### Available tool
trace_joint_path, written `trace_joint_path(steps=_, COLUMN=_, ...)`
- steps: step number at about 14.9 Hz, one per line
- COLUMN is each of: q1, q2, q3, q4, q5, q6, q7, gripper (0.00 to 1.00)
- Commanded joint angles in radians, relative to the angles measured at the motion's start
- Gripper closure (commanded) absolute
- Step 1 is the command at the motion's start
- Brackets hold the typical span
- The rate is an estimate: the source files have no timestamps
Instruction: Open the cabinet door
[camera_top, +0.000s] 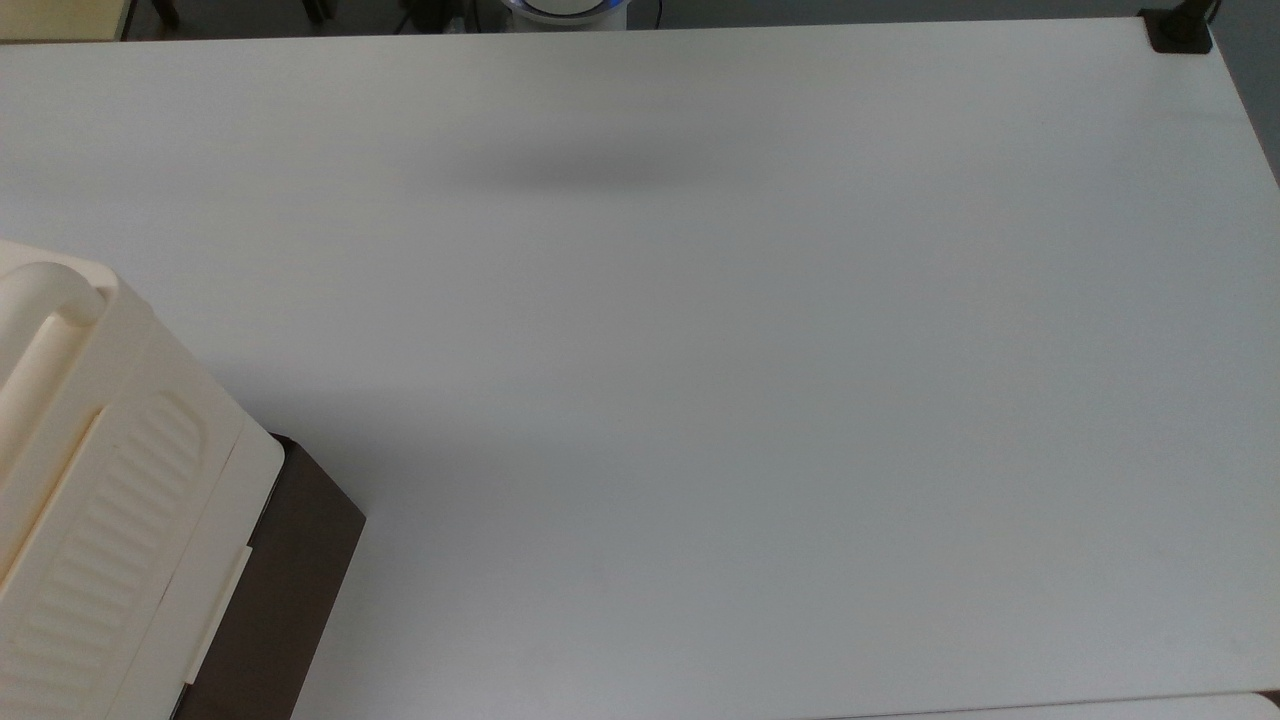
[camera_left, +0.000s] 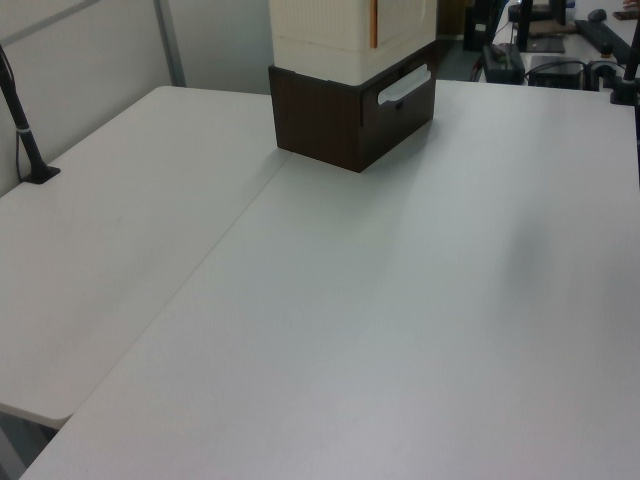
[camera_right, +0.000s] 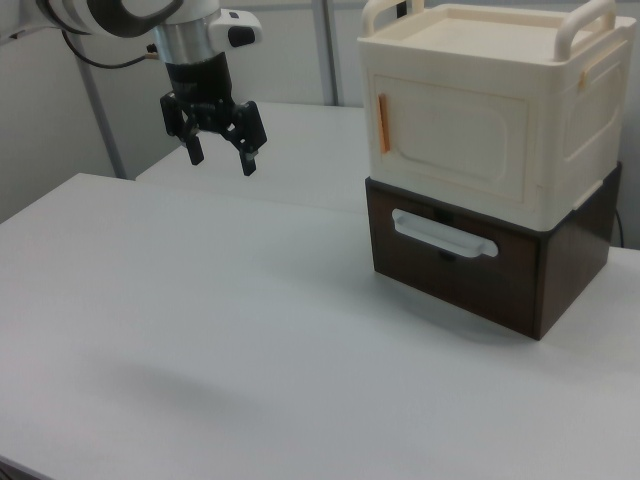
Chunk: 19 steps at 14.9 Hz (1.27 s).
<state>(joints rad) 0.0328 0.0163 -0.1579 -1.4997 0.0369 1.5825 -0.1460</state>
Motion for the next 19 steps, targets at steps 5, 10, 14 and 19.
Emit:
trace_joint_path(steps=5, q1=-0.02, q2=-0.013, q3=-0.008, q4=-0.013, q5=0.02, q6=0.046, q7=-0.016, gripper=0.0)
trace_joint_path(steps=10, q1=-0.027, q2=0.025, q3=-0.008, q4=-0.014, q5=0.012, q6=0.213, q7=-0.075, gripper=0.0)
trace_joint_path(steps=14, q1=-0.025, q2=0.066, q3=-0.008, q4=-0.014, q5=0.018, q6=0.411, q7=-0.066, gripper=0.0)
trace_joint_path(steps=19, q1=-0.019, q2=0.135, q3=-0.006, q4=-0.014, q5=0.02, q6=0.71, q7=-0.064, gripper=0.0)
